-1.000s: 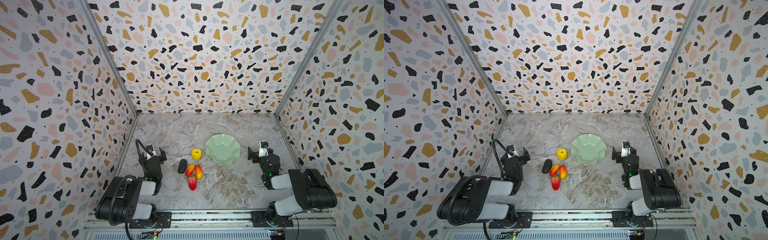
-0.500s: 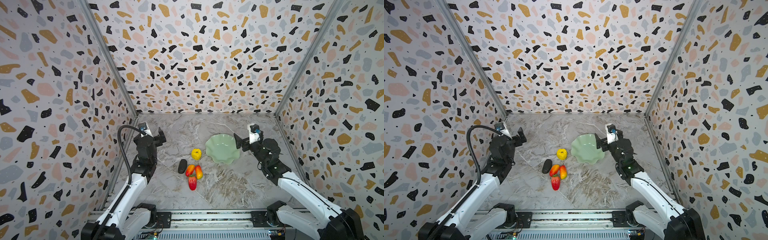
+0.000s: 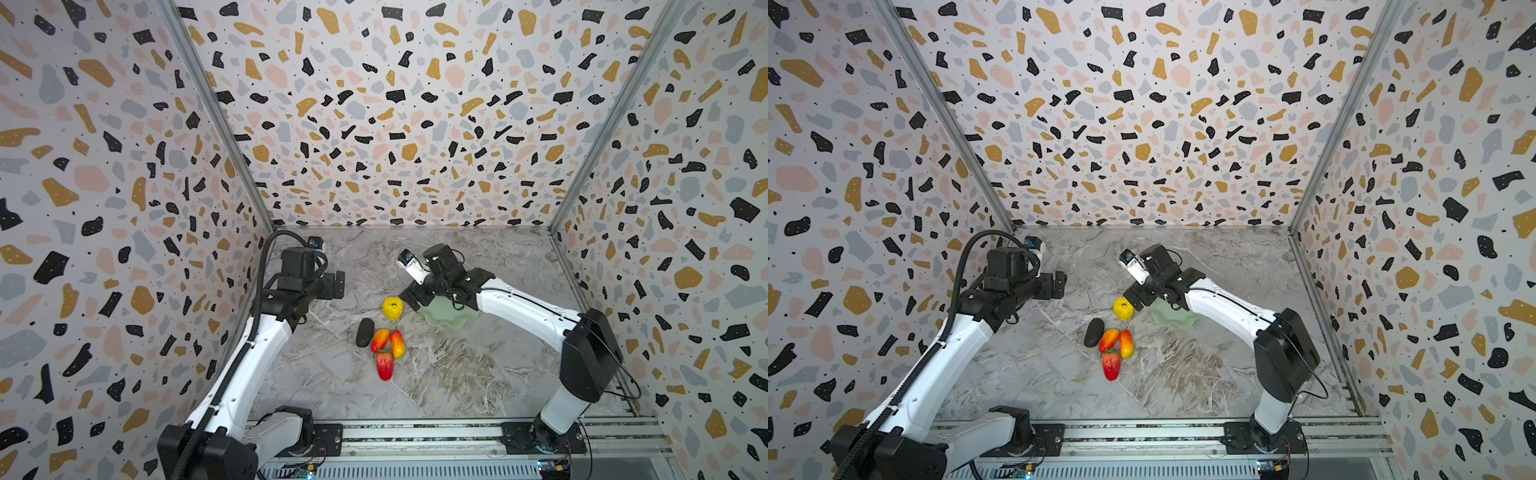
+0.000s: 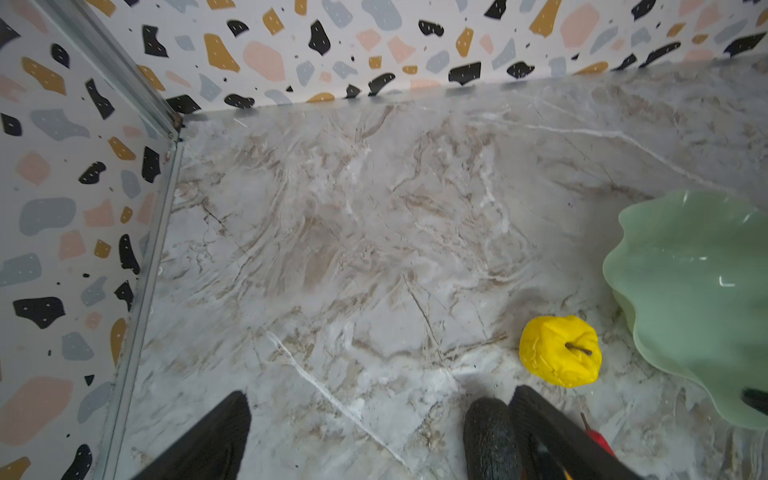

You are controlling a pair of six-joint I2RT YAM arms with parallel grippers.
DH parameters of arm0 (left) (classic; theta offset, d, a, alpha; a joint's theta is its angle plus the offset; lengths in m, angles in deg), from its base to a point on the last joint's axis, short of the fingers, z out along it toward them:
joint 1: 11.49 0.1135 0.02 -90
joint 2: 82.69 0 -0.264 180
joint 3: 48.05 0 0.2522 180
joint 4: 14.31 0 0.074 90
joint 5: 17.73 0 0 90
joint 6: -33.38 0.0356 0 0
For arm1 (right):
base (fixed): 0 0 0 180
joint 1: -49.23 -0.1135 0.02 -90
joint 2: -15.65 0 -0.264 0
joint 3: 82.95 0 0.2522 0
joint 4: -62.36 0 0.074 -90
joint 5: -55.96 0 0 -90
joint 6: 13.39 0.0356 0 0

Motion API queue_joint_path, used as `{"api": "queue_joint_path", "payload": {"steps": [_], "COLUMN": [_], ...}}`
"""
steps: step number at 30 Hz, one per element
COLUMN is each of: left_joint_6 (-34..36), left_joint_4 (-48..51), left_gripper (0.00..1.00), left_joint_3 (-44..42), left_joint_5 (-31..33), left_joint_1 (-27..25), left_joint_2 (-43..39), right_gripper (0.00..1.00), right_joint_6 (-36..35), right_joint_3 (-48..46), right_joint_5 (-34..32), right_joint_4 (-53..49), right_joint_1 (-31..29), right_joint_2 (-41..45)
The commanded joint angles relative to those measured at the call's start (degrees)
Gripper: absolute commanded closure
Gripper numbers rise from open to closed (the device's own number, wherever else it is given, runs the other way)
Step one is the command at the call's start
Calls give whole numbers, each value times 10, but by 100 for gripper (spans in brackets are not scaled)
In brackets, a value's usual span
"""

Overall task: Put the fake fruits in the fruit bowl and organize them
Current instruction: 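Reach the right gripper to the yellow apple and grasp it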

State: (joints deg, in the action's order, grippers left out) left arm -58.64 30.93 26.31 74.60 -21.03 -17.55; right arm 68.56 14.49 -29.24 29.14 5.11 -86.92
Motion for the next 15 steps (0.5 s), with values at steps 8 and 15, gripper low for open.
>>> {"api": "queue_joint_path", "payload": {"steps": [8, 15], "left_joint_6": [29, 27], "left_joint_4": [-13, -25], "left_gripper": [0, 0], "left_joint_3": [-27, -45], "left_joint_5": [-57, -61], "left_joint_1": [2, 14], "left_joint_2": [1, -5], "right_gripper": [3, 8], "right_joint_6": [20, 21], "right_joint_3": [175, 183], "right_joint_5": [23, 40], "right_joint_4": [-123, -118], "right_joint_1": [-33, -35], "right_joint_2": [-164, -201]}}
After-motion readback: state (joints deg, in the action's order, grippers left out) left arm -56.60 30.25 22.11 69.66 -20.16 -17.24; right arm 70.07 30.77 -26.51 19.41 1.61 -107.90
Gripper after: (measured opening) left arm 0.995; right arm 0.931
